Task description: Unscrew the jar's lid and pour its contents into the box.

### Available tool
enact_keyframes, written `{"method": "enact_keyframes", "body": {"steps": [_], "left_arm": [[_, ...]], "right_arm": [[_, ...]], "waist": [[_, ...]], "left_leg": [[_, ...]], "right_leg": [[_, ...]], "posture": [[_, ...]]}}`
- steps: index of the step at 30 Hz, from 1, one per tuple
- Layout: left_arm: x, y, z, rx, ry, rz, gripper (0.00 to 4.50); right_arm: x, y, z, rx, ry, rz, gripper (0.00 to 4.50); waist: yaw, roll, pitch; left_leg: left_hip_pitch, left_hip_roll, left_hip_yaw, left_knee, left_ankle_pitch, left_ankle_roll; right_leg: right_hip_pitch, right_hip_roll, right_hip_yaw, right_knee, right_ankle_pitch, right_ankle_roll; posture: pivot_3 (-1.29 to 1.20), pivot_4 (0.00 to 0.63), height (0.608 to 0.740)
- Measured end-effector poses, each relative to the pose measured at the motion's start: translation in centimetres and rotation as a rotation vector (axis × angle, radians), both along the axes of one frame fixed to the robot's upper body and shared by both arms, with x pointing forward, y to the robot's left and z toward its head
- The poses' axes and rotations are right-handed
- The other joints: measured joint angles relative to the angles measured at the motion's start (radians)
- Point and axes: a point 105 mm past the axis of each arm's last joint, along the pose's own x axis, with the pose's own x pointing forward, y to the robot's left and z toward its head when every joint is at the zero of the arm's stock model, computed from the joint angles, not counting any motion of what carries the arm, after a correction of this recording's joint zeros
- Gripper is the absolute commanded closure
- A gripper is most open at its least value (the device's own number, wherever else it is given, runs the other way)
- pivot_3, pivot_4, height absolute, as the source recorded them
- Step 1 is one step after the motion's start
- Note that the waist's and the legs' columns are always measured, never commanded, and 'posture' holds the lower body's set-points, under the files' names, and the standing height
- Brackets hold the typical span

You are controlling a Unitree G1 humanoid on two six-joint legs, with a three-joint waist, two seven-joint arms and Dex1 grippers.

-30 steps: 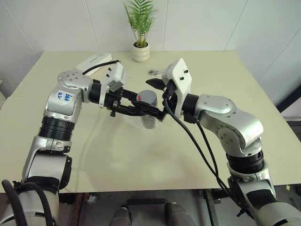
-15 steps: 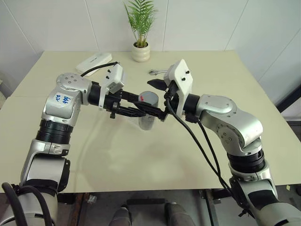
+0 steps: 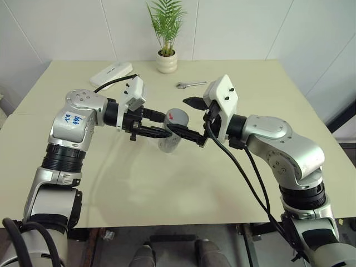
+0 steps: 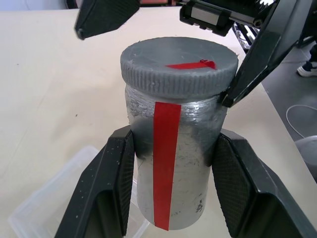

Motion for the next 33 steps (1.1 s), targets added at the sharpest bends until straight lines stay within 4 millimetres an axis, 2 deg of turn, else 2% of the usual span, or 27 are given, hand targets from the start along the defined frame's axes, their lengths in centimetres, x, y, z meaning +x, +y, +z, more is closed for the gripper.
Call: {"method": "enact_keyframes", "body": {"steps": [9, 17, 27, 33], "left_arm": [[-0.1, 0.3, 0.2, -0.13, 0.01, -0.015, 2.57], [-0.1, 0.1, 0.2, -0.143, 0.001, -0.034, 2.57], [0.0, -0.3, -0.2, -0.165, 0.019, -0.051, 2.57], [-0.2, -0.5, -0.2, -0.175, 0.019, -0.075, 2.57]], "right_arm": [[-0.7, -0.6, 0.6, 0.031, 0.013, 0.015, 0.0], [-1.1, 1.3, 2.5, 0.096, -0.011, 0.067, 0.0], [-0.6, 2.4, 1.6, 0.105, 0.042, 0.122, 0.0], [0.8, 2.7, 1.7, 0.104, 0.039, 0.106, 0.0]], "waist": [[0.0, 0.0, 0.0], [0.001, 0.0, 0.0], [-0.001, 0.0, 0.0], [-0.001, 0.0, 0.0]], "left_leg": [[0.0, 0.0, 0.0, 0.0, 0.0, 0.0], [0.0, 0.0, 0.0, 0.0, 0.0, 0.0], [0.001, 0.0, 0.0, 0.0, 0.0, 0.0], [0.0, 0.0, 0.0, 0.0, 0.0, 0.0]], "right_leg": [[0.0, 0.0, 0.0, 0.001, 0.0, 0.0], [0.0, 0.0, 0.0, 0.0, 0.0, 0.0], [0.0, 0.0, 0.0, 0.001, 0.0, 0.0], [0.0, 0.0, 0.0, 0.0, 0.0, 0.0]], "posture": [[0.0, 0.15, 0.74], [0.0, 0.15, 0.74], [0.0, 0.15, 0.74], [0.0, 0.15, 0.74]]}}
